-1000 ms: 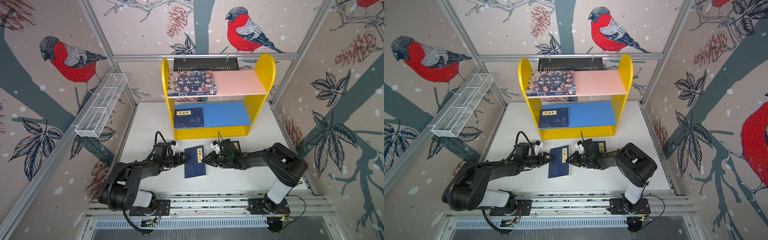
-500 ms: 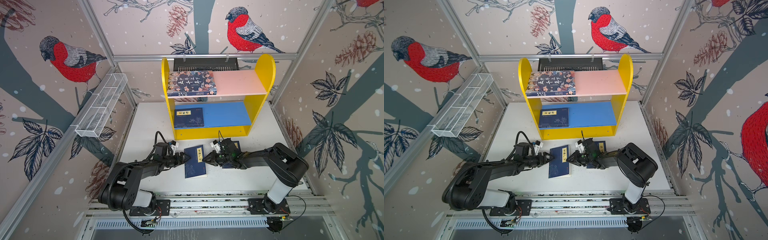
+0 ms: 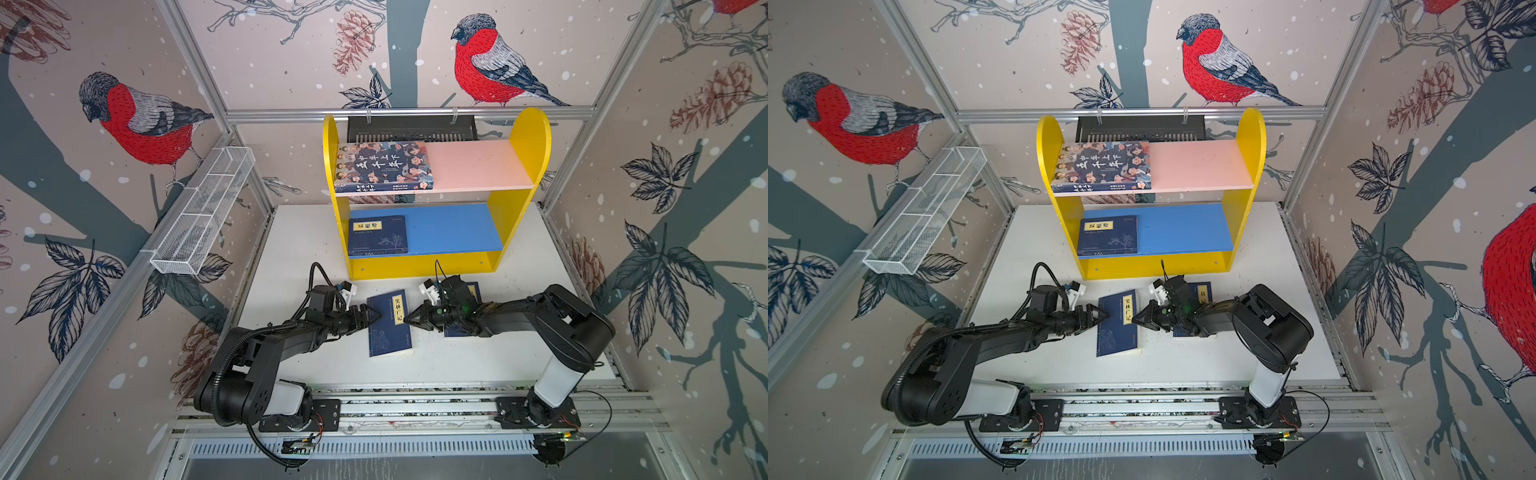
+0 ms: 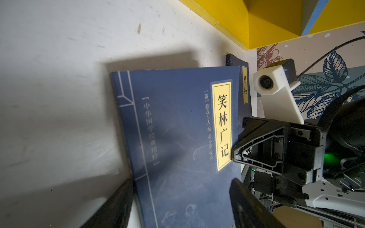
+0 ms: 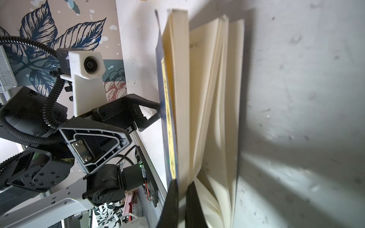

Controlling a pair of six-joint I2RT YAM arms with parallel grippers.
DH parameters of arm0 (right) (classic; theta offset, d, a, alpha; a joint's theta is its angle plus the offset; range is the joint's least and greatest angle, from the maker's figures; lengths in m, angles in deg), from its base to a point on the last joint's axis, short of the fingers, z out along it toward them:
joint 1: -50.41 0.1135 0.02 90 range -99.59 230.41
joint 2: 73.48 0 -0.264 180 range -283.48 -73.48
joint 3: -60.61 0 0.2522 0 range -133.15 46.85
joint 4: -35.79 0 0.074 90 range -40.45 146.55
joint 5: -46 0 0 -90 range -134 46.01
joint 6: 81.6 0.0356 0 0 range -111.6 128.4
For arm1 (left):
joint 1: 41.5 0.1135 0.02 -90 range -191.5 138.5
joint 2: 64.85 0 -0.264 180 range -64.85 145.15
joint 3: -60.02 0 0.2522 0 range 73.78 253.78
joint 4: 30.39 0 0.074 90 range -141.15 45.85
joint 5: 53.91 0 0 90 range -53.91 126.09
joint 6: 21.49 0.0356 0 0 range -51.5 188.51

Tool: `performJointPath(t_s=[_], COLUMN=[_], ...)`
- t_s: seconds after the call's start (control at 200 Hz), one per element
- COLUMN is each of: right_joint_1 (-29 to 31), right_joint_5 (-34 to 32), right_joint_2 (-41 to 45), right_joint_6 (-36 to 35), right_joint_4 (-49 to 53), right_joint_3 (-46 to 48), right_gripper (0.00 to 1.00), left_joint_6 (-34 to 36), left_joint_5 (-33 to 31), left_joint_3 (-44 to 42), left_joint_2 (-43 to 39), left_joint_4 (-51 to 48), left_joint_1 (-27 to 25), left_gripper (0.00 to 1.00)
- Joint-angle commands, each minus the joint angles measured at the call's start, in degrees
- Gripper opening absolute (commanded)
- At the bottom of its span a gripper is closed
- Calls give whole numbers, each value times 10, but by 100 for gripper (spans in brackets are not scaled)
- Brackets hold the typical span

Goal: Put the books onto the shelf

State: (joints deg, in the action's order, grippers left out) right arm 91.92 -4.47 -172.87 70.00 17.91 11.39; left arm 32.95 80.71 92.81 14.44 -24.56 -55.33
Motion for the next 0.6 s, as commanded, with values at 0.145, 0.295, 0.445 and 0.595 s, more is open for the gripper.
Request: performJointPath(t_s=[0.145,0.295,0.445,0.595], right_joint_1=[-20,-27,-22,-22], right_joint_5=[29,47,80,88], right_joint_2=[39,66,81,95], right_joint_6=[22,28,34,28], right_joint_4=[-71,-76,-92,-75], right_joint_3=[33,38,34,31], right_gripper=[0,0,0,0], left_joint_6=[10,-4,-79,-109], left_joint_5=[6,27,116,136], left_joint_3=[2,-6,-39,-30], left_joint_2=[-28,-34,-38,-51], left_joint_4=[-24,-5,115,109], left_joint_1=[33,53,51,51], left_gripper=[86,85,84,76])
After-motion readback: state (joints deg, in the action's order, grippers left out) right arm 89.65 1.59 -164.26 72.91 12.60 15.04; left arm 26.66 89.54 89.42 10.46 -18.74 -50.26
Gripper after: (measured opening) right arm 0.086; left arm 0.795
